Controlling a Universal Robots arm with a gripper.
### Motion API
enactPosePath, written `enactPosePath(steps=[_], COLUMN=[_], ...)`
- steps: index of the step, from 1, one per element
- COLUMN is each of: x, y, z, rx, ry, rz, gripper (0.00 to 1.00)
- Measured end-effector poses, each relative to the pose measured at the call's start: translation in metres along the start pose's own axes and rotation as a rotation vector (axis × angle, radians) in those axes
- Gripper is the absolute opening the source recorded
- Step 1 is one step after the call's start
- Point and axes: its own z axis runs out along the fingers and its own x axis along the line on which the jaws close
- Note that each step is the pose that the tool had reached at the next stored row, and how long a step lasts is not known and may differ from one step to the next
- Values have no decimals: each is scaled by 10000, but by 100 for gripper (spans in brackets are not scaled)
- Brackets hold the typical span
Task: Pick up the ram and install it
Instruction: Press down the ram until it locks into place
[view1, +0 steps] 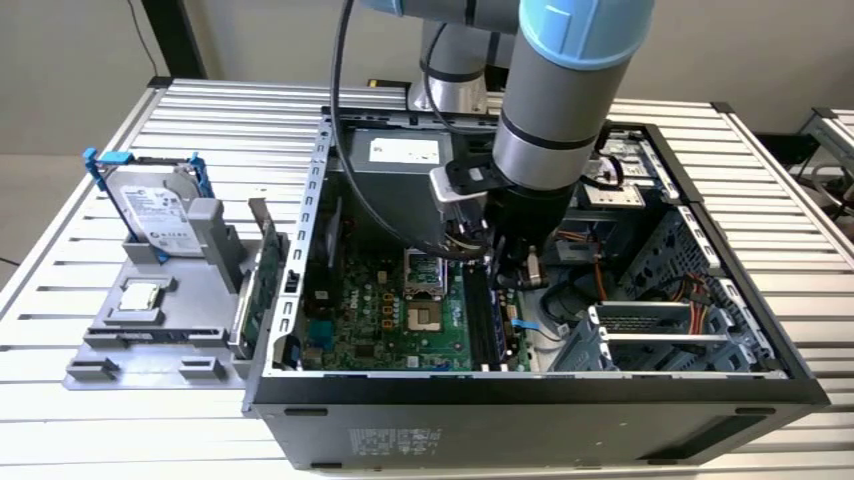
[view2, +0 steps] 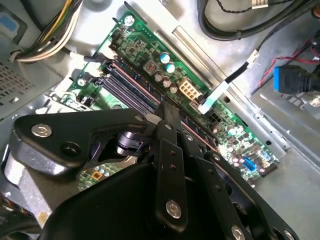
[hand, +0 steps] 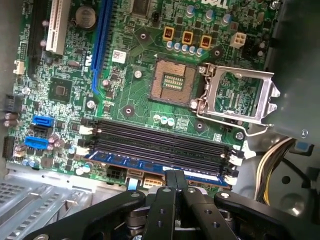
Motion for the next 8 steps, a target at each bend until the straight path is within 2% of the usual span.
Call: enactPosePath(steps=[5, 8], x=[1, 9], y=[1, 3], z=[17, 36], rx=[15, 32], ry=[38, 58], rz=[592, 750], gripper=[0, 0])
